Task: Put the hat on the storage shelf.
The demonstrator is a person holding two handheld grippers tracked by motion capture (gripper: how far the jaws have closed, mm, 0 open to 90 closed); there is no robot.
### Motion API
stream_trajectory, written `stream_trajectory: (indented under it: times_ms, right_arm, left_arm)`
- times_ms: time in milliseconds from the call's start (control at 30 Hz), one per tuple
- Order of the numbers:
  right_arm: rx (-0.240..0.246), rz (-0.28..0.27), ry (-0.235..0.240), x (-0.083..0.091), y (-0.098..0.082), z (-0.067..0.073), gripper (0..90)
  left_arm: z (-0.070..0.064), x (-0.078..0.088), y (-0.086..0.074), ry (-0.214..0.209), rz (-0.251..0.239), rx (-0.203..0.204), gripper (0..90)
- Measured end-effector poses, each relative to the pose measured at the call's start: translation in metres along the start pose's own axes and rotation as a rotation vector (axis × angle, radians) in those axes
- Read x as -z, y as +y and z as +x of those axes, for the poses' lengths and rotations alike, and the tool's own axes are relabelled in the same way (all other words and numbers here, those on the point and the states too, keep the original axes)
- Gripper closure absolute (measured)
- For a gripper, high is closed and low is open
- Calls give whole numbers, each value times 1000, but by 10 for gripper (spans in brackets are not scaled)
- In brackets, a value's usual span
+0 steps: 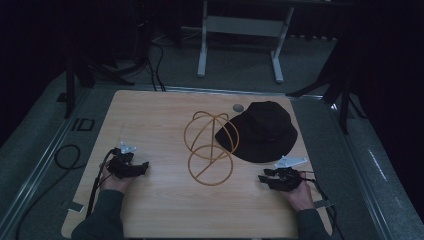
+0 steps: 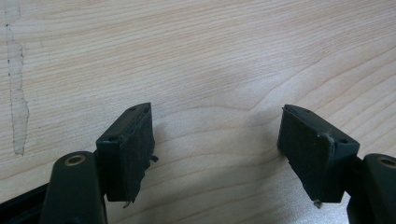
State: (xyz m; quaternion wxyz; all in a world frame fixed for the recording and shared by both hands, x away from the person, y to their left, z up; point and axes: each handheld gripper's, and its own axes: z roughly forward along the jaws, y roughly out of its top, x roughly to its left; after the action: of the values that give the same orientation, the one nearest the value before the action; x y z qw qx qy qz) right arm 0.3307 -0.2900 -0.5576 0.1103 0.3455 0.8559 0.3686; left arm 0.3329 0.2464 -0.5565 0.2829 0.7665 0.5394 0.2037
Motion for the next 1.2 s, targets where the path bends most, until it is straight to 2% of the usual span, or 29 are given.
stream_trajectory:
  times_ms: [33,167,333,367,400,500,533,600,633,667,700,767,900,1200]
  right_arm:
    - [21,26,-9,2,1,2,730]
    - [65,65,-34,8,7,5,845]
    - [78,83,-59,14,16,5,893]
    - [82,92,-71,15,23,6,898]
    - [82,92,-71,15,23,6,898]
    - [100,94,-78,16,39,8,896]
    - [100,94,-78,16,39,8,896]
    - [108,80,-77,18,53,7,869]
    - [108,80,-77,18,53,7,869]
    - [105,68,-66,20,63,5,840]
    - [105,68,-66,20,63,5,840]
    - [116,56,-57,23,76,2,799]
    - [132,45,-35,25,89,-1,762]
    - [199,84,-1,23,120,-12,662]
  left_arm:
    - [0,0,0,0,-1,0,273]
    - [0,0,0,0,-3,2,272]
    - [0,0,0,0,-3,1,272]
    - [0,0,0,-1,-4,1,272]
    - [0,0,0,-1,-4,1,272]
    - [0,-1,0,-2,-7,2,270]
    - [0,-1,0,-2,-7,2,270]
    - [-1,-1,0,-2,-9,2,270]
    - [-1,-1,0,-2,-9,2,270]
    - [-1,-1,0,-2,-9,3,270]
    - [-1,-1,0,-2,-9,2,270]
    - [-1,-1,0,-2,-9,3,270]
    - [-1,-1,0,-2,-7,2,269]
    - [-1,-1,0,-2,-7,3,269]
